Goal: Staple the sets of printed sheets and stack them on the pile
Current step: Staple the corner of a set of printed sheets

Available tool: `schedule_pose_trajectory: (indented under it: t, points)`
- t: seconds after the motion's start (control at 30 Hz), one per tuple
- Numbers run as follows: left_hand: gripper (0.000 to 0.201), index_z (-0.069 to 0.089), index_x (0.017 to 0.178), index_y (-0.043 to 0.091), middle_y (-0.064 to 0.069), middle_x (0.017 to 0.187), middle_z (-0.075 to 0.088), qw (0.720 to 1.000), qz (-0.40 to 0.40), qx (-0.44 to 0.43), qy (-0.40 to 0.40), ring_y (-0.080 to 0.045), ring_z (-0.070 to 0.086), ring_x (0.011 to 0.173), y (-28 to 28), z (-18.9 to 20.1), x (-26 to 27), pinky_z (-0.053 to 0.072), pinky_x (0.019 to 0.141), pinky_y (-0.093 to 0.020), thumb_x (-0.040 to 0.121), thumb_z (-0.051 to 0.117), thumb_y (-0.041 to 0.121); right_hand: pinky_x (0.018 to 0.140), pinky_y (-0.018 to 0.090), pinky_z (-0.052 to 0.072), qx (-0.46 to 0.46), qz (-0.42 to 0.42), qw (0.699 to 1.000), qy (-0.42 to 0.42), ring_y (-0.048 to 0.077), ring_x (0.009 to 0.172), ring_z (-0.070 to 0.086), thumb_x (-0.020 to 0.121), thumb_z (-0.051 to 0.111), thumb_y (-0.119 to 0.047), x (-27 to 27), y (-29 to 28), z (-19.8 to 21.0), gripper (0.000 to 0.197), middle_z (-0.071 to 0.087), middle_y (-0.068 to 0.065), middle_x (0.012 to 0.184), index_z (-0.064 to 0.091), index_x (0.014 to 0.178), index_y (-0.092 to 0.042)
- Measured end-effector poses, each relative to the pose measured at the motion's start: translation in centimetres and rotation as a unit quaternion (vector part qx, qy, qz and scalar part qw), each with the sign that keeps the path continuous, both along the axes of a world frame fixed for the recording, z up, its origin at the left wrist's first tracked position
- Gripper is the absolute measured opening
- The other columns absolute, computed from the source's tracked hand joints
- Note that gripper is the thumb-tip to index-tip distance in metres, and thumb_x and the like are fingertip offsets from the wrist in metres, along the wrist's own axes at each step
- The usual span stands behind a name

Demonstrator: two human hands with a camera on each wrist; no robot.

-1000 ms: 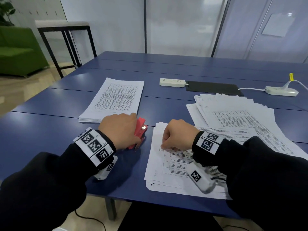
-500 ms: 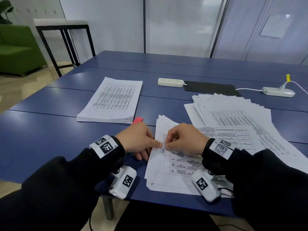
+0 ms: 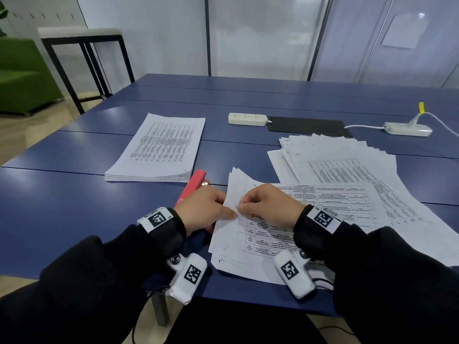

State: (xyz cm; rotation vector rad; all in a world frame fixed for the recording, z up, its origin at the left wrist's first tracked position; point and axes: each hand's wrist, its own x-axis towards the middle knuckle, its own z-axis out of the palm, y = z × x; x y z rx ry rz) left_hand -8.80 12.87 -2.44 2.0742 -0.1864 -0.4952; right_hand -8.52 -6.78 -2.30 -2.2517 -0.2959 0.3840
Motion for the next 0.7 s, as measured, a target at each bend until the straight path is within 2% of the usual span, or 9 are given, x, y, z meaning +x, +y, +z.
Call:
schedule_pose_trajectory:
  t: [0.13,0.27,0.37,0.4,0.47,0.53,0.57,0.63,0.7]
  points:
    - [0.006,0.078,0.089,0.01,0.007,0.06,0.068,1.0,-0.001,-0.003,0.005,-0.01,0.06,0.051,0.0,0.0,-0.1,0.043,0.047,-0.021,0.092,0.073,0.008,0.054,0.021,0.041,-0.059,-0.002,0.997,0.043,0.012,0.055,0.047,0.092,0.069,-0.018,0.6,0.5,1.1,0.026,0.059,0.006,0.068,0.072,0.085,0.006]
    - [0.005,0.08,0.09,0.009,-0.011,0.076,0.075,1.0,0.006,0.0,-0.001,-0.02,0.067,0.065,0.0,0.0,-0.1,0.05,0.06,-0.03,0.088,0.075,0.009,0.066,0.032,0.039,-0.066,0.003,0.991,0.113,0.023,0.068,0.046,0.089,0.066,-0.017,1.4,0.8,2.4,0.016,0.057,0.008,0.072,0.07,0.078,-0.006]
    - [0.005,0.08,0.087,0.012,-0.014,0.083,0.077,1.0,0.016,0.015,-0.015,-0.023,0.07,0.07,-0.1,0.2,0.0,0.053,0.068,-0.036,0.083,0.077,0.014,0.057,0.022,0.041,-0.056,0.018,0.991,0.119,0.014,0.06,0.049,0.09,0.067,-0.015,1.1,0.6,2.8,0.014,0.063,0.001,0.069,0.074,0.08,-0.007]
    - [0.013,0.08,0.091,0.015,-0.012,0.088,0.078,0.999,0.018,0.016,-0.029,-0.027,0.072,0.077,-0.1,0.2,0.0,0.056,0.071,-0.042,0.078,0.077,0.019,0.053,0.02,0.041,-0.037,0.01,0.993,0.114,0.01,0.057,0.049,0.089,0.069,-0.014,0.9,0.4,2.8,0.013,0.066,0.0,0.069,0.075,0.08,-0.008]
    - [0.037,0.076,0.104,0.026,0.002,0.091,0.077,0.996,0.029,0.025,-0.081,-0.03,0.07,0.091,0.1,0.4,0.0,0.058,0.079,-0.052,0.068,0.079,0.03,0.049,0.02,0.039,0.024,-0.025,0.994,0.104,0.009,0.055,0.052,0.088,0.072,-0.012,0.5,0.1,2.4,0.011,0.07,0.002,0.072,0.074,0.078,-0.009]
    - [0.056,0.069,0.12,0.033,0.012,0.099,0.07,0.986,0.04,0.035,-0.159,-0.016,0.069,0.096,0.3,0.9,-0.4,0.06,0.086,-0.043,0.067,0.086,0.031,0.052,0.023,0.037,0.09,-0.061,0.99,0.086,0.011,0.059,0.057,0.087,0.073,-0.011,0.1,-0.1,2.2,0.01,0.072,0.005,0.073,0.073,0.078,-0.011]
    - [0.058,0.068,0.124,0.031,0.013,0.106,0.066,0.979,0.035,0.034,-0.199,-0.01,0.068,0.097,0.4,1.2,-0.7,0.059,0.089,-0.035,0.07,0.089,0.027,0.056,0.025,0.037,0.118,-0.075,0.987,0.074,0.012,0.062,0.059,0.088,0.073,-0.011,-0.1,-0.1,2.2,0.01,0.072,0.006,0.074,0.073,0.078,-0.012]
    - [0.04,0.075,0.113,0.029,0.013,0.105,0.068,0.96,0.017,0.039,-0.277,-0.003,0.067,0.095,0.5,2.0,-1.4,0.056,0.085,-0.024,0.076,0.089,0.022,0.061,0.028,0.037,0.161,-0.093,0.981,0.047,0.014,0.066,0.06,0.088,0.072,-0.009,-0.6,0.1,2.6,0.014,0.071,0.006,0.074,0.071,0.075,-0.013]
    - [0.02,0.079,0.094,0.028,0.013,0.085,0.074,0.949,0.018,0.027,-0.314,-0.002,0.069,0.082,0.7,2.8,-2.1,0.054,0.077,-0.019,0.078,0.087,0.018,0.062,0.028,0.037,0.189,-0.089,0.977,0.031,0.015,0.068,0.058,0.089,0.071,-0.009,-1.2,0.7,3.2,0.014,0.071,0.006,0.074,0.07,0.075,-0.012]
